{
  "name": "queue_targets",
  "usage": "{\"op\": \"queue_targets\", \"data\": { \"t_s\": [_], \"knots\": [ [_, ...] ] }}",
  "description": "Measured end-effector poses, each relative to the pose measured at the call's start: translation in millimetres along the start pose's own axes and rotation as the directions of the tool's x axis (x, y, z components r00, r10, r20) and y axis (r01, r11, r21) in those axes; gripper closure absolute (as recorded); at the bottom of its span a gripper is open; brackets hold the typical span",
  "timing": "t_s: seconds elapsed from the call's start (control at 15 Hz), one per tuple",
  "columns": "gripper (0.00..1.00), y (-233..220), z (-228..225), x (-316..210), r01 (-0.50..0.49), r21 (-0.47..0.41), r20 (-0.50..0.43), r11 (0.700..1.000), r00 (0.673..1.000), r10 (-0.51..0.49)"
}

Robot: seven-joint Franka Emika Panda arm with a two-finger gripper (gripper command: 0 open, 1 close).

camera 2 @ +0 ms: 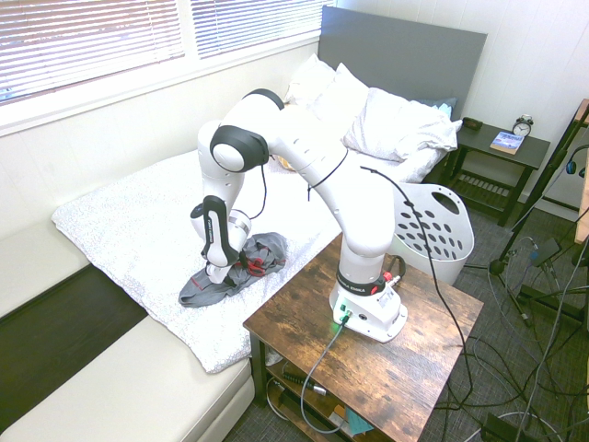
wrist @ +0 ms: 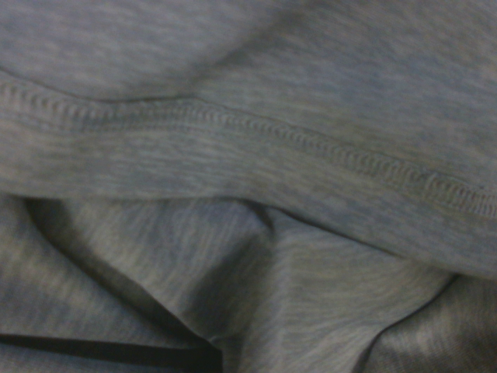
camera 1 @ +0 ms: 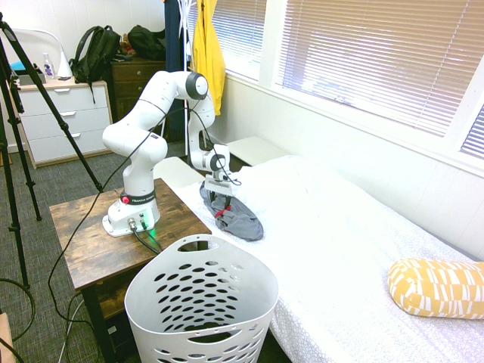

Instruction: Put my clothes in the laundry bag

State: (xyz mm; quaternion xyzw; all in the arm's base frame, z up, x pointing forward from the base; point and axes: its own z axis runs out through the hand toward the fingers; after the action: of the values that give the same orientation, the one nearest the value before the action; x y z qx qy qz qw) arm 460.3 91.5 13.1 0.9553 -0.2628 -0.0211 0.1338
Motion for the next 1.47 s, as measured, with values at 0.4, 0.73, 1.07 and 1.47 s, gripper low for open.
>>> {"op": "queue_targets", "data": {
  "t_s": [0.4, 0.73, 1.07, 1.47],
  "knots": [
    [1.0, 14.5, 6.5, -2.0, -0.021, -0.004, -0.001, 1.0, 1.0, 0.021],
    [1.0, 19.9, 6.6, 0.8, -0.038, -0.006, -0.002, 0.999, 0.999, 0.038],
    [1.0, 24.0, -11.0, 11.1, -0.059, 0.017, -0.019, 0.998, 0.998, 0.06],
    [1.0, 38.8, -45.3, 32.8, -0.093, 0.065, -0.014, 0.994, 0.995, 0.094]
  ]
}}
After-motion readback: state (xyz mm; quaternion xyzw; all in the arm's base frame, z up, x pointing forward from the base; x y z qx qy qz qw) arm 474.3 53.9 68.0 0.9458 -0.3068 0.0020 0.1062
